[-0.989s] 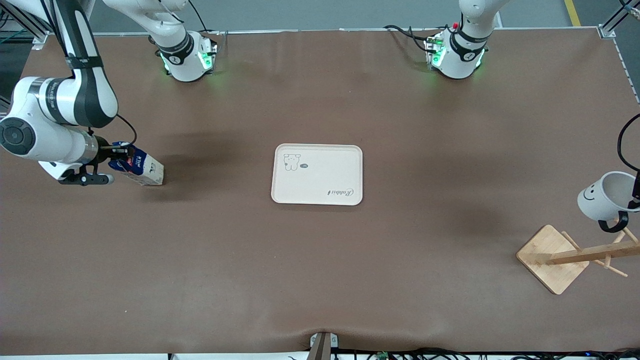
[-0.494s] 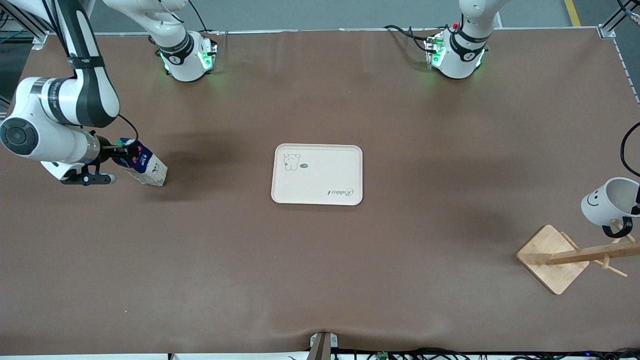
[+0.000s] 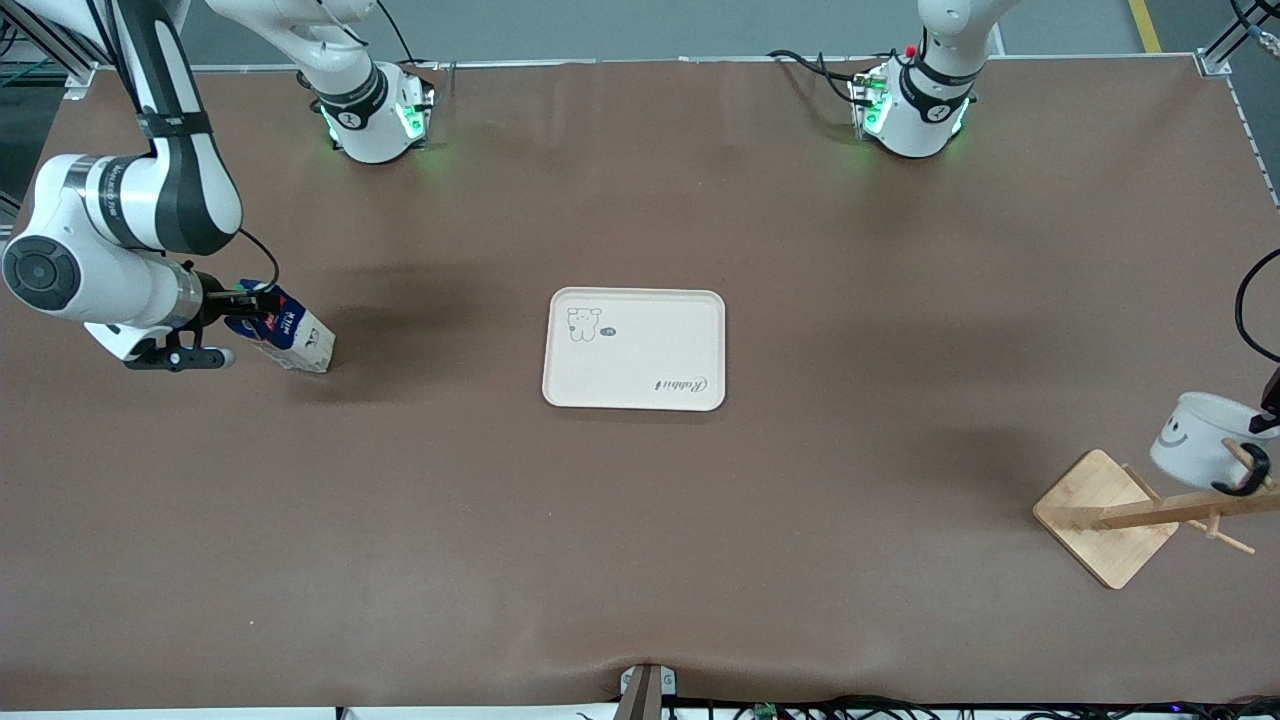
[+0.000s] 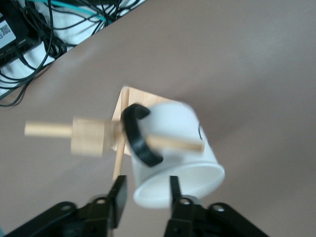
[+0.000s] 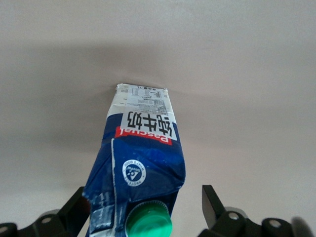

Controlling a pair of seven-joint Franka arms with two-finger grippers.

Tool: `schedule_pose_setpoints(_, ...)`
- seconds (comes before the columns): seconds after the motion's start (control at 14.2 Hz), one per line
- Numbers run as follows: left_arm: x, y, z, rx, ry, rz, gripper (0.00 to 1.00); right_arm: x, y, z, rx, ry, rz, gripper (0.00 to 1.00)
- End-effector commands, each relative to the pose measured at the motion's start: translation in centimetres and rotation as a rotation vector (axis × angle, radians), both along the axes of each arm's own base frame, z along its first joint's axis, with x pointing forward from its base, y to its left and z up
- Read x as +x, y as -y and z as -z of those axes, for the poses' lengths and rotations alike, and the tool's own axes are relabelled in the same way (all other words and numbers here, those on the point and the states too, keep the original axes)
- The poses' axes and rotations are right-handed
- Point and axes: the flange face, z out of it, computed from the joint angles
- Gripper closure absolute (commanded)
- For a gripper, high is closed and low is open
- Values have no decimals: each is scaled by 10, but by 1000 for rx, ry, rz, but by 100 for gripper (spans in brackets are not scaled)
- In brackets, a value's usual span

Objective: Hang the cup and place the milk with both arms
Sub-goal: 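Hang the mug on the stand peg and open the left gripper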

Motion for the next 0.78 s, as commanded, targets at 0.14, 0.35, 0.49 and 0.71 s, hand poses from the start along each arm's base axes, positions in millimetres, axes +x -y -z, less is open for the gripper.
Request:
schedule_pose_setpoints(0.14, -13, 26, -26, -43, -59, -88, 0, 22, -9, -46, -17, 95, -23, 0)
schedule_pose_setpoints(0.35, -27, 60, -43, -62, -148, -178, 0, 24, -12, -70, -25, 52, -20, 0)
schedule_pose_setpoints(0.49, -29, 84, -50, -72, -170, -220, 0, 43, -13, -101, -30, 83, -28, 0)
schedule_pose_setpoints(0.71, -37, 113, -66, -61, -180, -302, 0, 75, -43, -187, -44, 87, -67, 0)
